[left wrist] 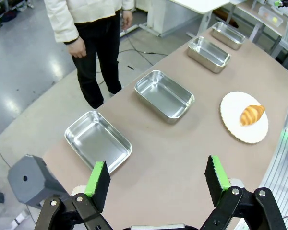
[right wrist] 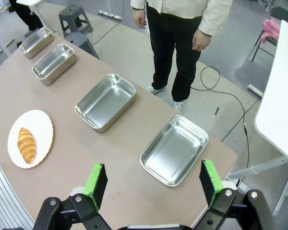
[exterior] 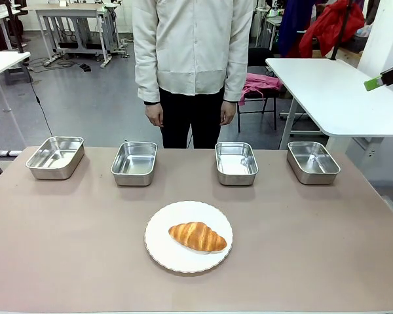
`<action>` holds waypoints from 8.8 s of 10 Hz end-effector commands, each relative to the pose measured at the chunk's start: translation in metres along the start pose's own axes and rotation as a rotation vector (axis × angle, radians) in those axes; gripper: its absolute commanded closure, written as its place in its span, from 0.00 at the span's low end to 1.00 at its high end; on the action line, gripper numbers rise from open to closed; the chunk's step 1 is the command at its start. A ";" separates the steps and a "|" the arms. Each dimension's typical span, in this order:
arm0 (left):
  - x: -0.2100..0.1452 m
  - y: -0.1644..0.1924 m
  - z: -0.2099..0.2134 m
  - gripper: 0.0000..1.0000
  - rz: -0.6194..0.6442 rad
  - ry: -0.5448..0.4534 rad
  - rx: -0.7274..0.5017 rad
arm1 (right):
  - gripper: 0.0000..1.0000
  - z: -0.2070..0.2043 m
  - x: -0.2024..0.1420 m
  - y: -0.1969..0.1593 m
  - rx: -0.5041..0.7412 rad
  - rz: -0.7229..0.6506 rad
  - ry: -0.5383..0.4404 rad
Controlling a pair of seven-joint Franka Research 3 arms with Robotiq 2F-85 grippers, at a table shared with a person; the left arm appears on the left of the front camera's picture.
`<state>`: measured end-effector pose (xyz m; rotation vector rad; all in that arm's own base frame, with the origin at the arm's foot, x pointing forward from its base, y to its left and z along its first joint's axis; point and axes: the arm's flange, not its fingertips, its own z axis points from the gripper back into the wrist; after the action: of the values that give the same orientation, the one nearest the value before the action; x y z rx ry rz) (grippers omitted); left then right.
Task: Place the bread in the container.
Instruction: Place the Butter Roll into the Airtight Container indicated by the human.
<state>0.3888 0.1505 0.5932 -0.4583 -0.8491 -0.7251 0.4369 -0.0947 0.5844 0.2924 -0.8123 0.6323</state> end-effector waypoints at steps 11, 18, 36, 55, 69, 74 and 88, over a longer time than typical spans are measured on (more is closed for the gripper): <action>0.000 0.000 0.000 0.00 -0.013 -0.003 -0.002 | 0.00 -0.002 0.000 0.000 0.013 0.000 -0.022; 0.000 0.000 0.000 0.00 -0.013 -0.003 -0.002 | 0.00 -0.002 0.000 0.000 0.013 0.000 -0.022; 0.000 0.000 0.000 0.00 -0.013 -0.003 -0.002 | 0.00 -0.002 0.000 0.000 0.013 0.000 -0.022; 0.009 -0.005 0.002 0.00 -0.046 0.009 -0.024 | 0.00 -0.002 0.000 0.000 0.013 0.000 -0.022; 0.020 -0.254 -0.287 0.00 -0.750 0.364 -0.435 | 0.00 -0.002 0.000 0.000 0.013 0.000 -0.022; 0.020 -0.278 -0.289 0.00 -0.881 0.391 -0.490 | 0.00 -0.002 0.000 0.000 0.013 0.000 -0.022; 0.000 -0.369 -0.432 0.00 -0.978 0.521 -0.505 | 0.00 -0.002 0.000 0.000 0.013 0.000 -0.022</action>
<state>0.3372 -0.3633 0.3722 -0.2661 -0.3505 -1.9127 0.4373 -0.0943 0.5836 0.2908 -0.8081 0.6315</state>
